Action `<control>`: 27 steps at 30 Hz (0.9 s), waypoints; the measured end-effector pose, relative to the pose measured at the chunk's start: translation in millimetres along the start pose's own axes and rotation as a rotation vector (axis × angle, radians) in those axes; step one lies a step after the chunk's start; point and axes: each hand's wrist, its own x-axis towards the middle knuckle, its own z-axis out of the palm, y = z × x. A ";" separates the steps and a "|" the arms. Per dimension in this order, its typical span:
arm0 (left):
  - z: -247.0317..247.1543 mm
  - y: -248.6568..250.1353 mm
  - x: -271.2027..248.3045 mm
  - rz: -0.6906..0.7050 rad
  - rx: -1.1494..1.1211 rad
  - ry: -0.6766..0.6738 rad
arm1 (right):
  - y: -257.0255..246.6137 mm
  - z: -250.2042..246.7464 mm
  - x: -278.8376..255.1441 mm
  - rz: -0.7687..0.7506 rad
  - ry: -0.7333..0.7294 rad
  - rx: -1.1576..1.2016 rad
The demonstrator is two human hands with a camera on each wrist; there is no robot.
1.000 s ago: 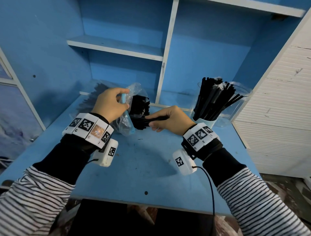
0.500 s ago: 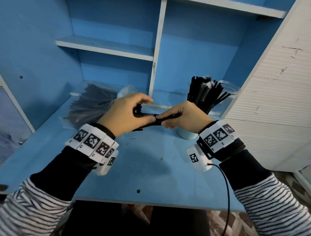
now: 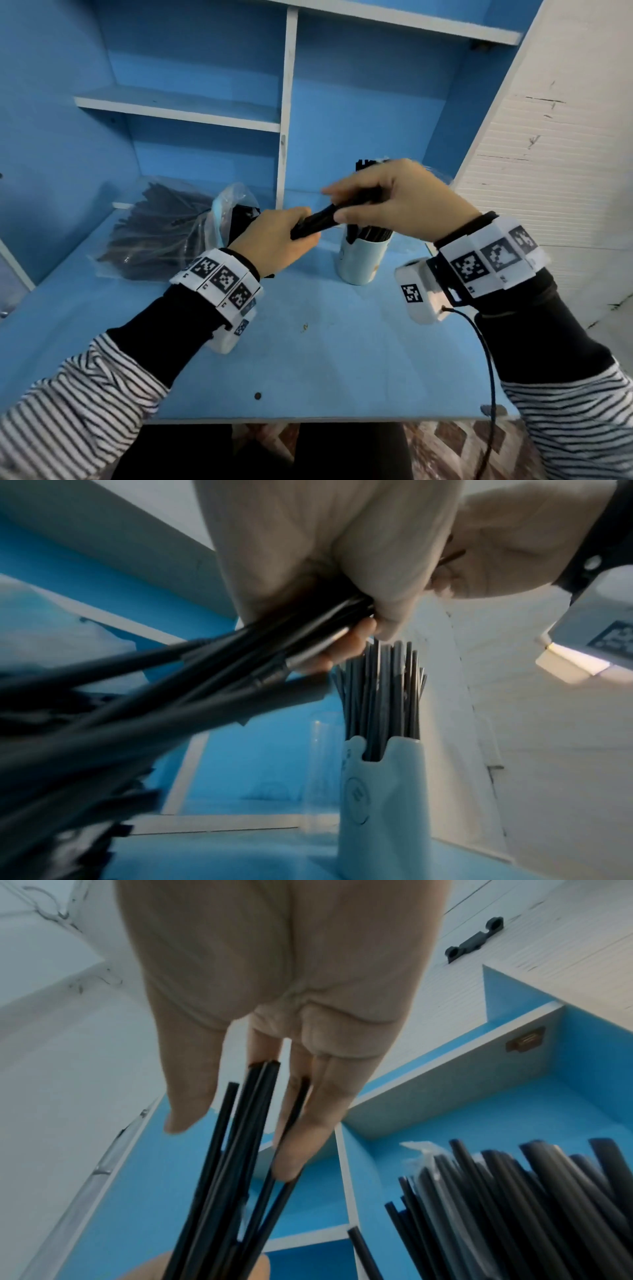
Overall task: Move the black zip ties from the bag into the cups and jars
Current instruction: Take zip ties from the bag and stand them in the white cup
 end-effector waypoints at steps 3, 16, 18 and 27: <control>0.8 13.5 3.2 -0.009 -0.170 0.064 | -10.1 -8.9 0.7 -0.024 0.120 0.029; 26.6 51.3 1.2 -0.038 -0.650 0.065 | -14.3 15.2 13.3 -0.238 0.408 0.010; 34.0 43.5 -0.8 -0.084 -0.645 0.005 | -6.8 22.6 10.5 -0.188 0.305 -0.046; 46.3 27.1 -2.4 -0.193 -0.579 -0.095 | 10.6 43.9 2.3 -0.190 0.199 -0.054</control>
